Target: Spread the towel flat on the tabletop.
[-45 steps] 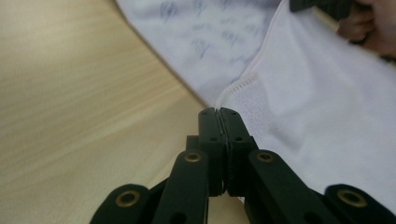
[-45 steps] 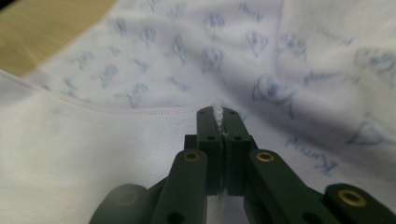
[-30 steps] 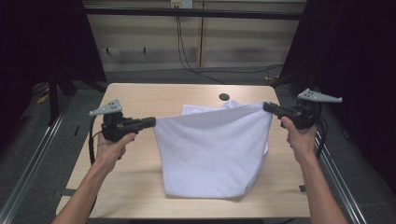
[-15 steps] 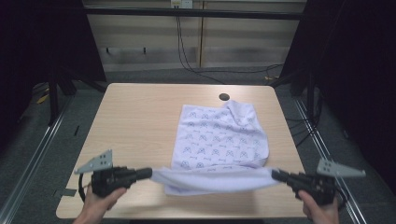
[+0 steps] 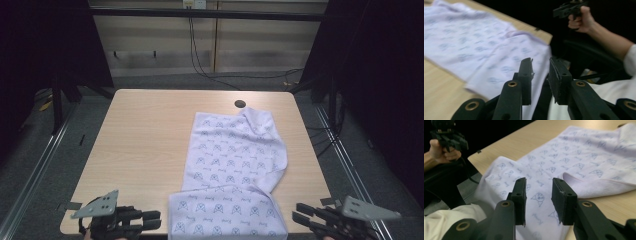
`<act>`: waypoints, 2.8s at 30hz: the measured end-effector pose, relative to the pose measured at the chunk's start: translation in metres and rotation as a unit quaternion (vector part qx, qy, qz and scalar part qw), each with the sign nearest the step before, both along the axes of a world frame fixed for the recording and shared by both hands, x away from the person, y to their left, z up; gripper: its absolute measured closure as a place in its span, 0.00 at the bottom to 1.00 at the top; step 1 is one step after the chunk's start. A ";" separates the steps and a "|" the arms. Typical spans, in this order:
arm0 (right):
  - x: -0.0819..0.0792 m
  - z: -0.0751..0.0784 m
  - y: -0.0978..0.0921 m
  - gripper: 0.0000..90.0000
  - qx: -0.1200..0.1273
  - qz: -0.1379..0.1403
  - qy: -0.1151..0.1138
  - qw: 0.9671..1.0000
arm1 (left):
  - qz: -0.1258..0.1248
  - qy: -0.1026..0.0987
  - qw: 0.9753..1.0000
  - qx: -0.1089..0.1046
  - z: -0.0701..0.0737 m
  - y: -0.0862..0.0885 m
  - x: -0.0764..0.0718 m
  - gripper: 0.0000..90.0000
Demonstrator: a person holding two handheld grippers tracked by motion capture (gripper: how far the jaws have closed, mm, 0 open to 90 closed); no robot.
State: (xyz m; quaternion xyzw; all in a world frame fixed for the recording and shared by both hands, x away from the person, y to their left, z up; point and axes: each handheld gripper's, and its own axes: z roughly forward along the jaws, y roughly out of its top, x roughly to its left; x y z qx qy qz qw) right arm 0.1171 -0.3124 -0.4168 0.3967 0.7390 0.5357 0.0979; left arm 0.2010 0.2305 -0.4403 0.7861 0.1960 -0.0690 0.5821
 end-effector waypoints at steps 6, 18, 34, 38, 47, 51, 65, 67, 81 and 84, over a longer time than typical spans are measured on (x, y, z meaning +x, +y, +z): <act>0.076 -0.037 0.027 0.69 -0.055 0.020 0.055 0.997 | 0.036 0.028 0.996 0.080 -0.027 -0.039 0.082 0.88; 0.119 -0.055 0.058 0.98 -0.095 0.022 0.081 0.992 | 0.019 0.027 0.980 0.196 -0.064 -0.107 0.115 0.92; 0.018 -0.043 -0.009 0.89 -0.089 -0.041 0.112 0.989 | 0.033 0.017 0.972 0.233 -0.056 -0.058 0.065 0.97; 0.020 -0.042 -0.009 0.80 -0.104 -0.055 0.105 0.988 | 0.040 0.020 0.972 0.230 -0.057 -0.059 0.072 0.96; 0.083 -0.046 0.018 0.74 -0.094 -0.016 0.065 0.993 | 0.064 0.008 0.983 0.171 -0.036 -0.068 0.095 0.85; 0.130 -0.055 0.037 0.69 -0.129 0.002 0.065 0.990 | 0.095 0.008 0.981 0.166 -0.034 -0.071 0.116 0.82; 0.194 -0.082 0.057 0.92 -0.193 -0.012 0.083 0.978 | 0.012 0.027 0.974 0.225 -0.057 -0.067 0.087 1.00; 0.185 -0.081 0.053 0.98 -0.191 -0.001 0.092 0.977 | 0.015 0.024 0.973 0.227 -0.057 -0.065 0.085 1.00; 0.081 -0.074 0.043 0.99 -0.170 0.072 0.146 0.972 | -0.064 0.070 0.969 0.228 -0.055 -0.060 0.037 0.98; 0.074 -0.073 0.045 0.94 -0.171 0.085 0.149 0.970 | -0.087 0.072 0.972 0.207 -0.057 -0.058 0.031 0.91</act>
